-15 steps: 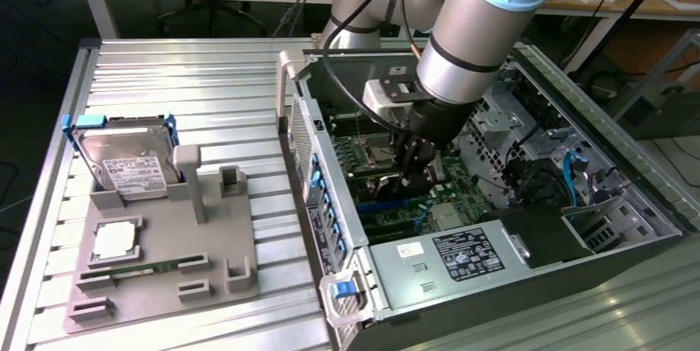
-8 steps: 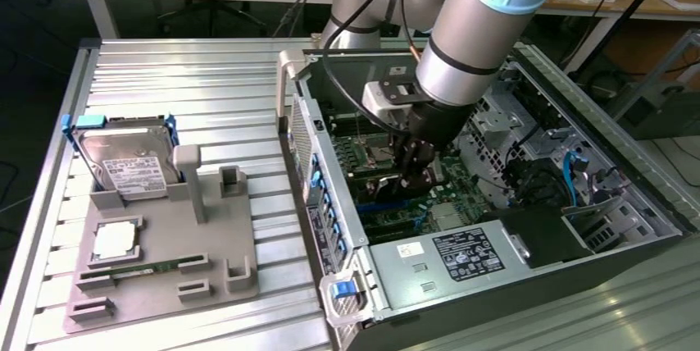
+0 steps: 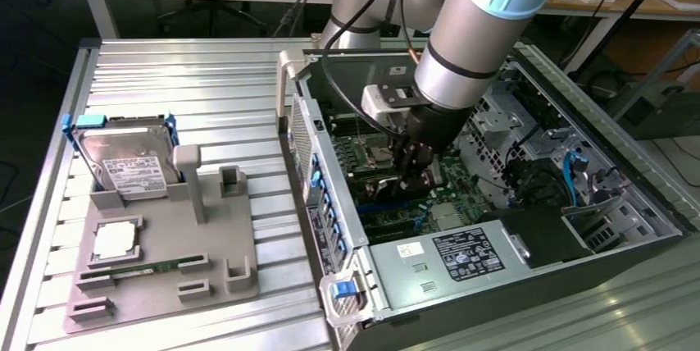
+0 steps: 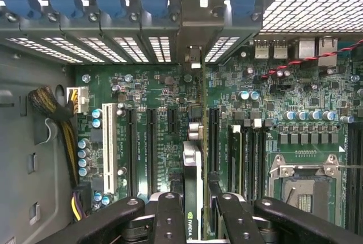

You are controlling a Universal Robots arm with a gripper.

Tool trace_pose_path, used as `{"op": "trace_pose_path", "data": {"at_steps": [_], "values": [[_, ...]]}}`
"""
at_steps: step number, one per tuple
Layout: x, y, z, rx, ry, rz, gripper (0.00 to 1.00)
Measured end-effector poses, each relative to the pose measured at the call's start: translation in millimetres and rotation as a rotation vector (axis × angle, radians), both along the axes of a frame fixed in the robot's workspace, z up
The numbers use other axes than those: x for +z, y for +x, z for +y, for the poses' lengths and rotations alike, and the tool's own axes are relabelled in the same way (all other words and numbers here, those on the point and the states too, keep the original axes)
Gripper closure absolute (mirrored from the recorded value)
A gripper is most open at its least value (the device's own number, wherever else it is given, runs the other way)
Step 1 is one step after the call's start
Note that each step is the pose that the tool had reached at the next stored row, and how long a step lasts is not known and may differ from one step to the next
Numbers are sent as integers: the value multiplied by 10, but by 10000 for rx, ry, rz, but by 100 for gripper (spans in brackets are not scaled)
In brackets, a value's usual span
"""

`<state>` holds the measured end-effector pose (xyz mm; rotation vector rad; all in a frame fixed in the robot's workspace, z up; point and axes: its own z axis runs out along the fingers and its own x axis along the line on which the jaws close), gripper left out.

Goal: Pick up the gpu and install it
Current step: 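Insert the gpu into the slot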

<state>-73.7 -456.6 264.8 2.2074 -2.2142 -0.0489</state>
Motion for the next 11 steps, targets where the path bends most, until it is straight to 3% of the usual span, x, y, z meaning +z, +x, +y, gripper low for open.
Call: {"op": "trace_pose_path", "data": {"at_steps": [8,10,11], "values": [[-27,-15,0,-160,-3,12,73],[-24,-15,0,-167,-1,92,73],[-20,-16,1,-170,4,96,73]]}}
